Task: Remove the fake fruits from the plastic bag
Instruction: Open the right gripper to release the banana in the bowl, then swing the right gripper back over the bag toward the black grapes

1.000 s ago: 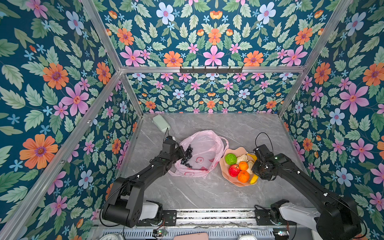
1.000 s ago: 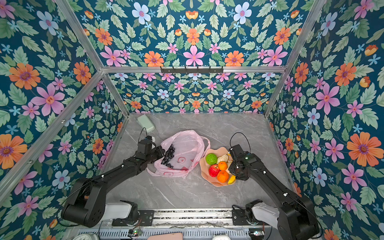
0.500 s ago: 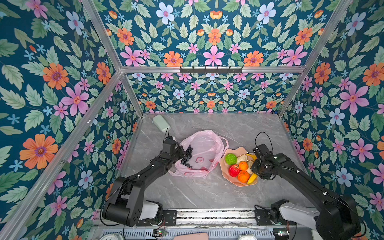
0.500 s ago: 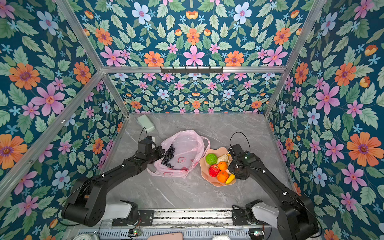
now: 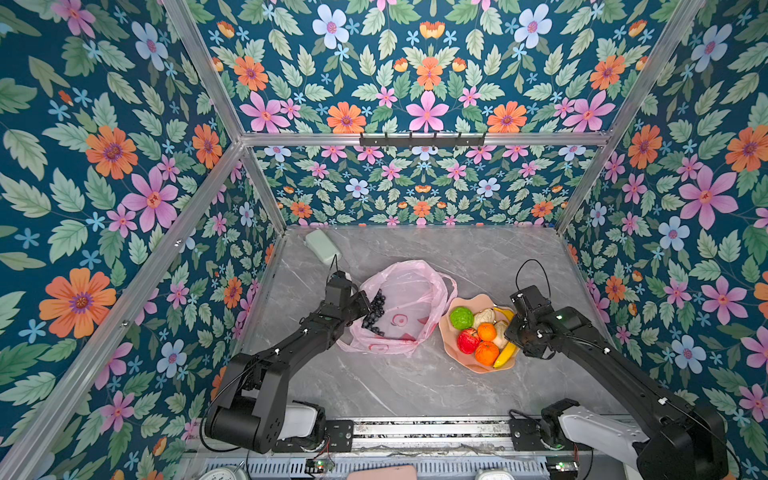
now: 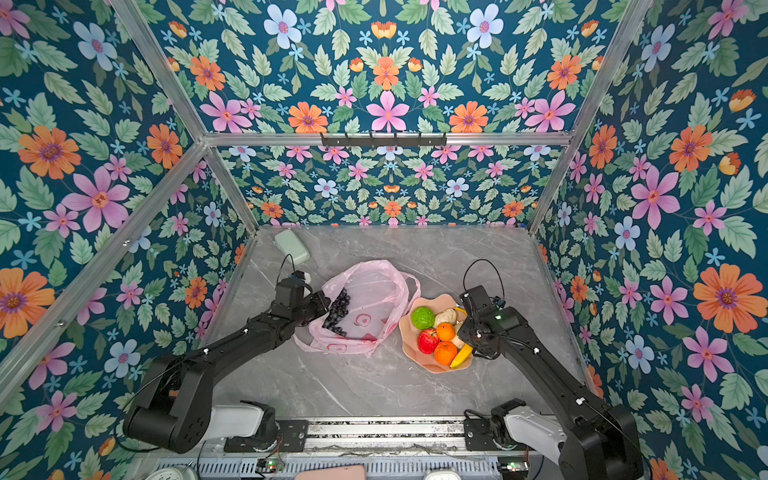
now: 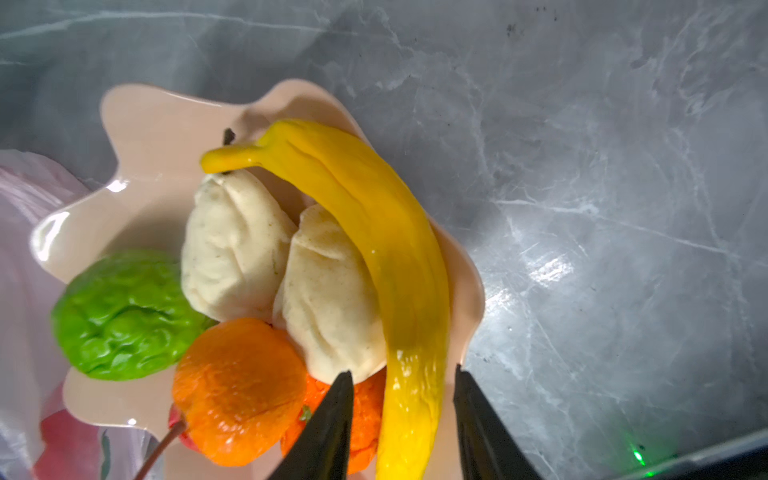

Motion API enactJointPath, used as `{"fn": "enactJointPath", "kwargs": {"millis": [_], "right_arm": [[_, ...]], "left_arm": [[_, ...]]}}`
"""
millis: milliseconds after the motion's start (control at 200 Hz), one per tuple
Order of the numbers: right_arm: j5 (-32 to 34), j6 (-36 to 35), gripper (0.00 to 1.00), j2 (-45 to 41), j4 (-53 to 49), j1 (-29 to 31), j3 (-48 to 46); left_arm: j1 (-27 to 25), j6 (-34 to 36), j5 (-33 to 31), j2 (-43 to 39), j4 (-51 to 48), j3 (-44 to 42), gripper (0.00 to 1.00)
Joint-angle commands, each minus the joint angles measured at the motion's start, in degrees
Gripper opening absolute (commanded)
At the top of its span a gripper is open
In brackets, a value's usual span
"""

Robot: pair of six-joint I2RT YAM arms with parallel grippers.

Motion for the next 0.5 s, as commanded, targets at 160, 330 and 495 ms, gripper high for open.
{"fn": "enactJointPath", "kwargs": {"millis": [160, 330, 495], "right_arm": [[4.18, -4.76, 0.52, -2.72, 0.52, 2.64, 5.53], [5.89, -7.35, 0.57, -1.15, 7.22, 11.0, 11.47], [3.14, -11.35, 0.59, 8.69, 17.9, 18.96, 18.04]], "left_arm": [[0.04, -0.35, 2.09, -0.39, 0.67, 0.99, 0.0], [0.02, -0.93, 2.18, -1.54, 0.68, 0.86, 0.0], [0.05, -0.76, -0.44, -4.72, 0.2, -0.38, 0.0]]}}
